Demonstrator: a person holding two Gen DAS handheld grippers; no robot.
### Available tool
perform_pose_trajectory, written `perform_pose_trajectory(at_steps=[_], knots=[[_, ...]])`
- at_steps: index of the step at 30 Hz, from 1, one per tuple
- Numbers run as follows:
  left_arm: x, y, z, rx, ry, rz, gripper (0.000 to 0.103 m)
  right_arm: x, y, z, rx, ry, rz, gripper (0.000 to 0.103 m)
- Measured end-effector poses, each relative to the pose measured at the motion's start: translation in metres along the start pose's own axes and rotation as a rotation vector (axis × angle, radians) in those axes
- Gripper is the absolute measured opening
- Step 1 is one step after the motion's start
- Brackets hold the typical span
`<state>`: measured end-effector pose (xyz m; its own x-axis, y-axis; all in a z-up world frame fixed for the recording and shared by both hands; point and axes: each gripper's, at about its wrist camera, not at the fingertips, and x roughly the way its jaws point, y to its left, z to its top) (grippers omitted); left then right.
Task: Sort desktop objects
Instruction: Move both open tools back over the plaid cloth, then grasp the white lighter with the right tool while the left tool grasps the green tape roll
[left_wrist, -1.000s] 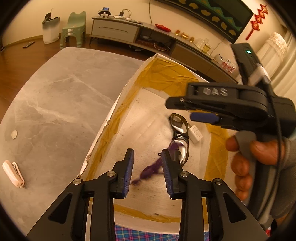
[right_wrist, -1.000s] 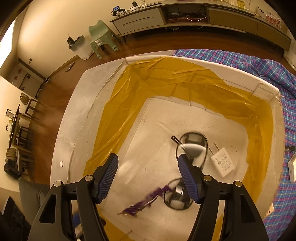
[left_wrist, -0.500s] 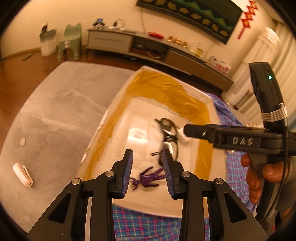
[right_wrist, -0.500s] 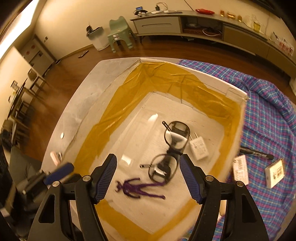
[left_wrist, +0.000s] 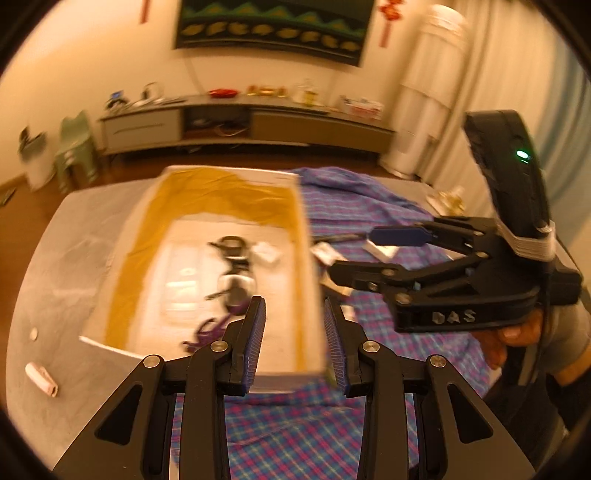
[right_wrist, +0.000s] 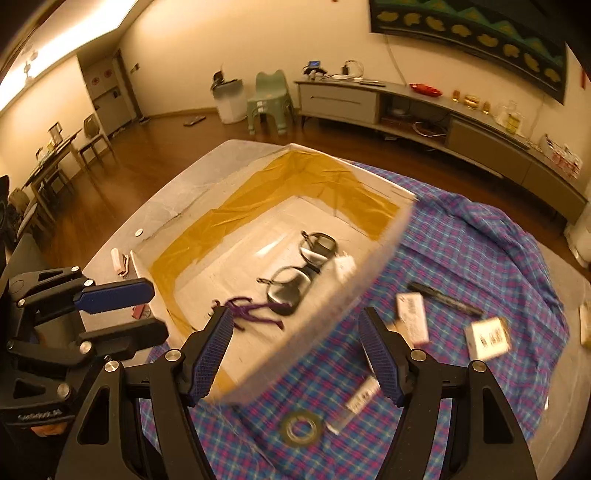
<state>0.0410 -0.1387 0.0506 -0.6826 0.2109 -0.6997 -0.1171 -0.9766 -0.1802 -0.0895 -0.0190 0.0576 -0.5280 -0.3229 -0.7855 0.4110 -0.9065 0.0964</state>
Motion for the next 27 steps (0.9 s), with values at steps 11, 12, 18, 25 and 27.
perform_pose_trajectory(at_steps=[11, 12, 18, 25, 27], knots=[[0.050, -0.105, -0.055, 0.267, 0.178, -0.079, 0.035, 0.003, -0.065, -0.089, 0.192, 0.012, -0.047, 0.046], [0.063, -0.106, -0.061, 0.265, 0.211, -0.065, 0.035, 0.009, -0.068, -0.096, 0.202, 0.021, -0.040, 0.046], [0.110, -0.085, -0.075, 0.180, 0.322, 0.016, 0.035, 0.059, -0.081, -0.124, 0.238, 0.111, -0.009, 0.046], [0.132, -0.070, -0.084, 0.089, 0.370, 0.028, 0.038, 0.088, -0.074, -0.122, 0.196, 0.139, -0.007, 0.046], [0.137, -0.068, -0.089, 0.081, 0.382, 0.022, 0.039, 0.096, -0.073, -0.124, 0.186, 0.150, -0.015, 0.046]])
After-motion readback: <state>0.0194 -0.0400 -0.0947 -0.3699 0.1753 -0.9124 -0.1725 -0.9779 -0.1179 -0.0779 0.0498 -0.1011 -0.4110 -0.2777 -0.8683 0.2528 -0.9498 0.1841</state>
